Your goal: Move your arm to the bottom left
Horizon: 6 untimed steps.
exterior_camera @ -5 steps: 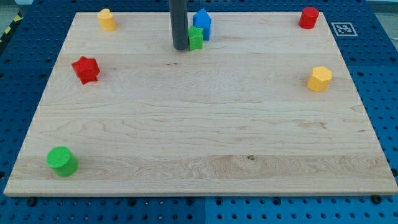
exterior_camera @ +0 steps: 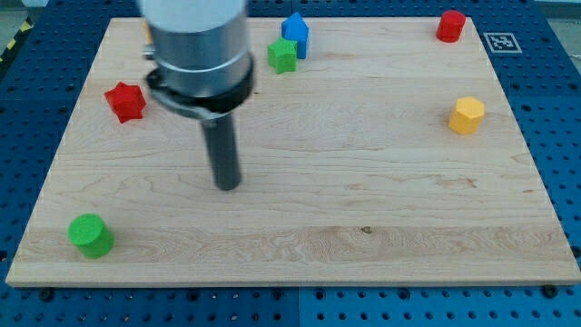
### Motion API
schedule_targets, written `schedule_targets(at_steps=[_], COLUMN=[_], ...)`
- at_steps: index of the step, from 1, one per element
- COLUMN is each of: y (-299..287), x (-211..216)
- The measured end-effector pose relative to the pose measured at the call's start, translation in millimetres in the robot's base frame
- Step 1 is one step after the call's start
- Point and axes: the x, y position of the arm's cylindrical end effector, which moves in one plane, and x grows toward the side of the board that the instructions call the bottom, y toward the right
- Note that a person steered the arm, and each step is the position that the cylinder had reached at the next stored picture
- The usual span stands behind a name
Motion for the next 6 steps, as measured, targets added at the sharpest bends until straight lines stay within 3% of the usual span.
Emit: schedule_targets(at_steps=[3,4,6], y=[-164,-177,-182], x=[10,64,81])
